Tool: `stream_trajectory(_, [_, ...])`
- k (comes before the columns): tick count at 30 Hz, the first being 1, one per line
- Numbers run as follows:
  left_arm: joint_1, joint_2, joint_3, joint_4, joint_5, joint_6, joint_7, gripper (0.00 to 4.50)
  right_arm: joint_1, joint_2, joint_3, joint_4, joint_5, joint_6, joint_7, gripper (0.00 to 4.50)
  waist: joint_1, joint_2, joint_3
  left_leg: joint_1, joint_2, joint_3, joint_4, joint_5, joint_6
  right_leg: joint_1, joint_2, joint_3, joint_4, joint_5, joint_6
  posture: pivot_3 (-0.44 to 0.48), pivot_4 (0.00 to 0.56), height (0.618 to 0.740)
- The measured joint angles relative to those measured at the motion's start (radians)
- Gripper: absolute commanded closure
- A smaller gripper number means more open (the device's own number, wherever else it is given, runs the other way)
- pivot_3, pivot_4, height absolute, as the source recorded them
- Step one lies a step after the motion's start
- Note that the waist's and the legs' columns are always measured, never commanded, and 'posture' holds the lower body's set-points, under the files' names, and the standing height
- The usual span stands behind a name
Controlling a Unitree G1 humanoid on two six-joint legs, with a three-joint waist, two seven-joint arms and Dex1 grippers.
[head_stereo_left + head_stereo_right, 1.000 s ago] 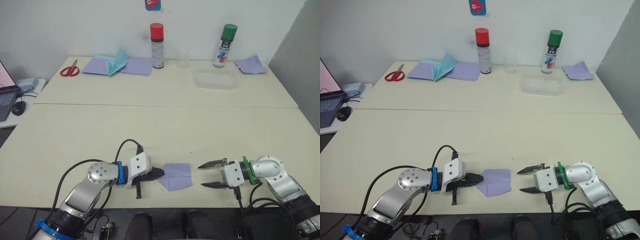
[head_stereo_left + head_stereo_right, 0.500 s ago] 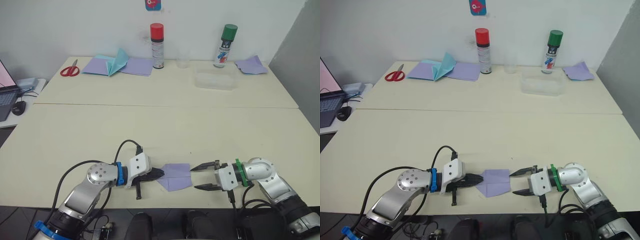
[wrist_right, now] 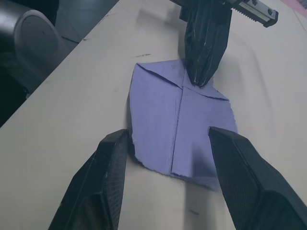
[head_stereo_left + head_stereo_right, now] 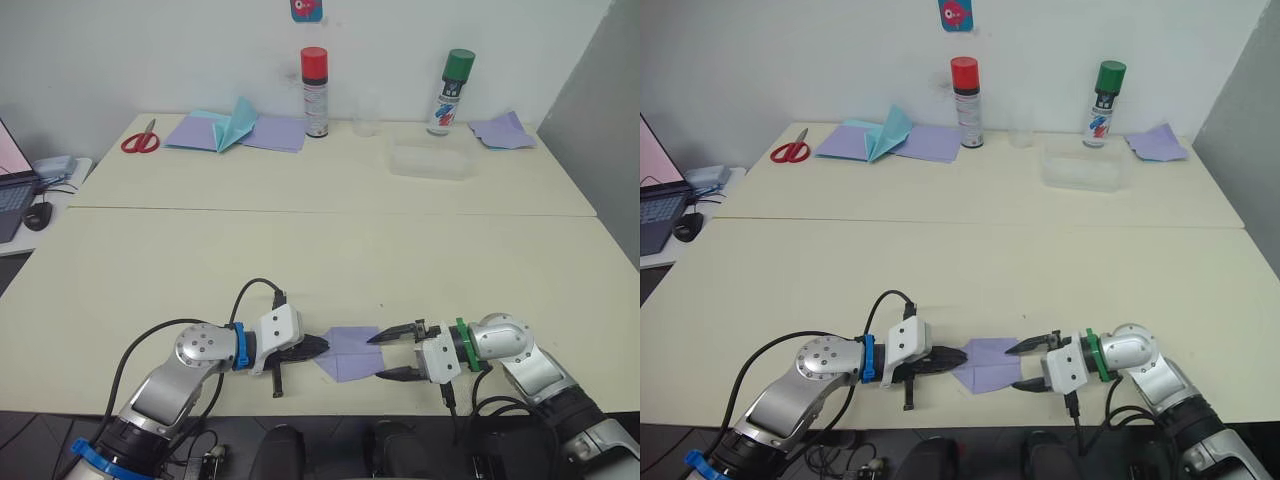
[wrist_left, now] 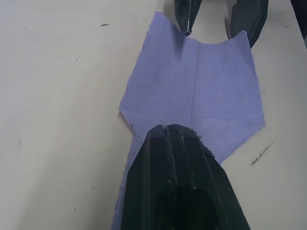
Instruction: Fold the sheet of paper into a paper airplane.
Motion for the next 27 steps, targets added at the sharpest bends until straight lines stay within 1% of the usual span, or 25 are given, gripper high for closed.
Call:
stream_trajectory(7, [0.001, -0.004, 0.0, 0.001, 0.002, -0.001, 0.001, 4.5, -0.005, 0.003, 0.006, 0.006, -0.002, -0.003, -0.01, 1.77, 0.0, 0.0, 0.0, 0.001, 0.0, 0.0, 0.0, 0.0, 0.0, 0.001, 0.0, 0.001, 0.0, 0.0, 0.0, 0.0, 0.15, 0.74])
stream_trajectory(11, [0.007, -0.008, -0.001, -0.004, 0.002, -0.005, 0.001, 4.5, 0.043, -0.047, 0.002, -0.049, 0.078, 0.077, 0.027, 1.77, 0.003, 0.0, 0.0, -0.001, -0.001, 0.0, 0.0, 0.0, 0.0, 0.0, 0.0, 0.001, 0.0, 0.0, 0.001, 0.0, 0.15, 0.74])
stream_trajectory(12, [0.007, -0.008, -0.001, -0.005, 0.002, -0.005, 0.001, 4.5, 0.066, -0.071, -0.003, -0.089, 0.113, 0.141, 0.04, 1.77, 0.004, 0.0, 0.0, -0.001, -0.001, 0.0, 0.0, 0.0, 0.0, 0.0, -0.001, 0.001, 0.0, 0.001, 0.002, 0.0, 0.15, 0.74])
stream_trajectory(14, [0.01, -0.007, 0.002, -0.008, 0.001, -0.007, 0.0, 4.5, 0.114, -0.138, -0.022, -0.213, 0.219, 0.329, 0.055, 1.77, 0.004, 0.001, 0.0, -0.002, -0.001, 0.0, 0.0, 0.0, 0.0, -0.001, -0.002, 0.0, 0.0, 0.002, 0.003, 0.0, 0.15, 0.74])
stream_trajectory(15, [0.012, -0.007, 0.005, -0.007, 0.001, -0.007, 0.0, 4.5, 0.122, -0.17, -0.045, -0.281, 0.284, 0.455, 0.048, 1.77, 0.004, 0.001, 0.0, -0.002, -0.001, -0.001, 0.0, 0.0, 0.0, -0.001, -0.002, 0.0, 0.0, 0.002, 0.003, 0.0, 0.15, 0.74])
stream_trajectory(17, [0.013, -0.006, 0.007, -0.005, 0.002, -0.007, 0.0, 4.5, 0.123, -0.228, -0.101, -0.398, 0.404, 0.713, 0.005, 1.77, 0.004, 0.001, 0.0, -0.002, 0.0, -0.001, 0.0, 0.0, 0.0, 0.0, -0.002, -0.001, 0.0, 0.002, 0.004, 0.0, 0.15, 0.74])
stream_trajectory(19, [0.013, -0.006, 0.008, -0.003, 0.003, -0.007, 0.002, 4.5, 0.114, -0.265, -0.137, -0.464, 0.493, 0.938, -0.042, 1.77, 0.003, 0.0, 0.0, -0.001, 0.0, -0.002, 0.0, 0.0, 0.0, 0.0, -0.002, -0.001, 0.0, 0.0, -0.001, 0.0, 0.15, 0.74])
stream_trajectory(20, [0.012, -0.007, 0.008, -0.002, 0.004, -0.008, 0.003, 4.5, 0.105, -0.275, -0.149, -0.488, 0.553, 1.083, -0.082, 1.77, 0.003, 0.0, 0.0, -0.001, 0.001, -0.002, 0.0, 0.0, 0.0, 0.0, -0.002, -0.001, 0.0, -0.001, -0.001, 0.0, 0.15, 0.74])
stream_trajectory(21, [0.012, -0.007, 0.008, -0.001, 0.004, -0.008, 0.003, 4.5, 0.094, -0.274, -0.166, -0.498, 0.616, 1.219, -0.125, 1.77, 0.002, 0.0, 0.0, -0.001, 0.001, -0.002, 0.0, 0.0, 0.0, 0.0, -0.002, -0.001, 0.0, -0.001, -0.001, 0.0, 0.15, 0.74])
stream_trajectory(23, [0.011, -0.007, 0.008, 0.003, 0.005, -0.016, 0.0, 4.5, 0.038, -0.235, -0.213, -0.495, 0.76, 1.544, -0.255, 1.77, 0.0, 0.0, 0.0, -0.002, 0.0, -0.001, 0.0, 0.0, 0.0, -0.001, -0.002, 0.001, 0.0, 0.0, -0.001, 0.0, 0.15, 0.74])
stream_trajectory(24, [0.01, -0.007, 0.007, 0.004, 0.006, -0.02, 0.0, 4.5, 0.016, -0.211, -0.234, -0.493, 0.808, 1.648, -0.305, 1.77, 0.0, 0.001, 0.0, -0.002, 0.0, -0.001, 0.0, 0.0, 0.0, -0.001, -0.002, 0.001, 0.0, 0.0, 0.0, 0.0, 0.15, 0.74])
stream_trajectory(26, [0.01, -0.008, 0.007, 0.006, 0.006, -0.024, 0.0, 4.5, -0.034, -0.12, -0.297, -0.476, 0.887, 1.833, -0.417, 1.77, 0.0, 0.0, -0.001, -0.003, 0.0, -0.001, 0.0, 0.0, 0.0, -0.001, -0.002, 0.0, -0.001, 0.001, 0.001, 0.0, 0.15, 0.74])
stream_trajectory(27, [0.007, -0.01, 0.004, 0.006, 0.006, -0.024, 0.0, 4.5, -0.056, -0.075, -0.322, -0.471, 0.917, 1.909, -0.468, 1.77, 0.0, 0.0, -0.001, -0.004, -0.001, -0.001, 0.0, 0.0, 0.0, -0.002, -0.002, 0.0, -0.001, 0.002, 0.003, 0.0, 0.15, 0.74])
